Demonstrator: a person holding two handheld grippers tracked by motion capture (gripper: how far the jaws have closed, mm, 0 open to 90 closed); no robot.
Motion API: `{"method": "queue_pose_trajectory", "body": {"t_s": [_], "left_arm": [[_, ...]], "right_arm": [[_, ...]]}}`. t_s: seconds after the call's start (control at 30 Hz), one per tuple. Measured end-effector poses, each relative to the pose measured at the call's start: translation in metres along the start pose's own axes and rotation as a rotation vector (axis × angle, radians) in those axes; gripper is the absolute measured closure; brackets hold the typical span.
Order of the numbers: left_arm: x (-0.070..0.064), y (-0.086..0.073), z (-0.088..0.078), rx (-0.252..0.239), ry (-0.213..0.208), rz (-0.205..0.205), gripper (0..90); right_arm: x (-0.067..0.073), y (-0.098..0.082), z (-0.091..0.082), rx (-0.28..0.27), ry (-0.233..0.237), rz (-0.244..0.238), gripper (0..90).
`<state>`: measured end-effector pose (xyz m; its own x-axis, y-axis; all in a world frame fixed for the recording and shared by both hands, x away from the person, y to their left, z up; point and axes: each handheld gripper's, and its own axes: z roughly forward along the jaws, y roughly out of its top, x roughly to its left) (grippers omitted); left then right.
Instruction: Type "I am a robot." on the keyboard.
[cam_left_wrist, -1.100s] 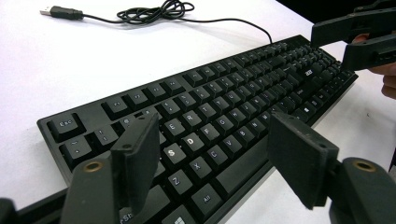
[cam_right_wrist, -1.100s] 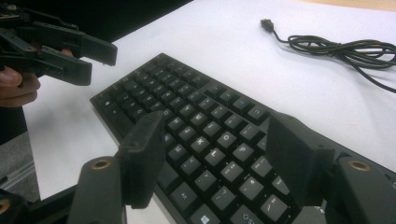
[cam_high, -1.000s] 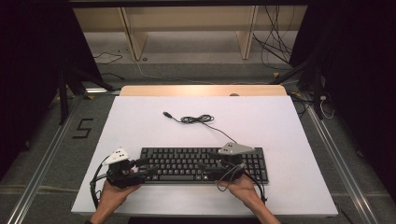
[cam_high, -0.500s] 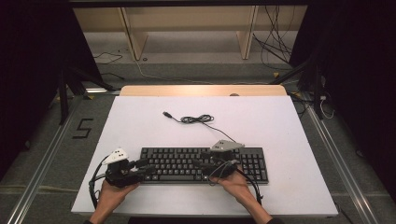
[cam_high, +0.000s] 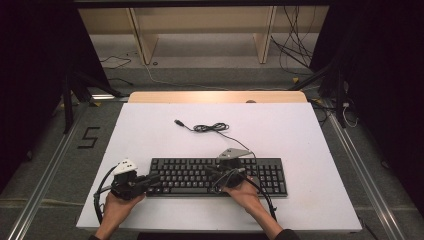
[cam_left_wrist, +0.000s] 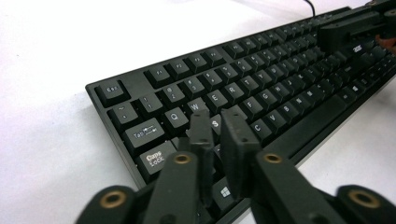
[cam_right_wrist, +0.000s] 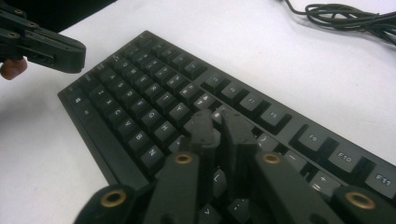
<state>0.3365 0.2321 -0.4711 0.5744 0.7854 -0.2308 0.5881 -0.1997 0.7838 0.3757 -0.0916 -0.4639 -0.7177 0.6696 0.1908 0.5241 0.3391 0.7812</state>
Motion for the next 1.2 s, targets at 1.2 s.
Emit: {"method": "queue_pose_trajectory", "body": {"t_s": [1.2], "left_arm": [[0.003,-0.003,0.006,0.116,0.037,0.008,88.8]], "right_arm": [[0.004,0.005,0.03,0.082,-0.035,-0.003,90.0]]}}
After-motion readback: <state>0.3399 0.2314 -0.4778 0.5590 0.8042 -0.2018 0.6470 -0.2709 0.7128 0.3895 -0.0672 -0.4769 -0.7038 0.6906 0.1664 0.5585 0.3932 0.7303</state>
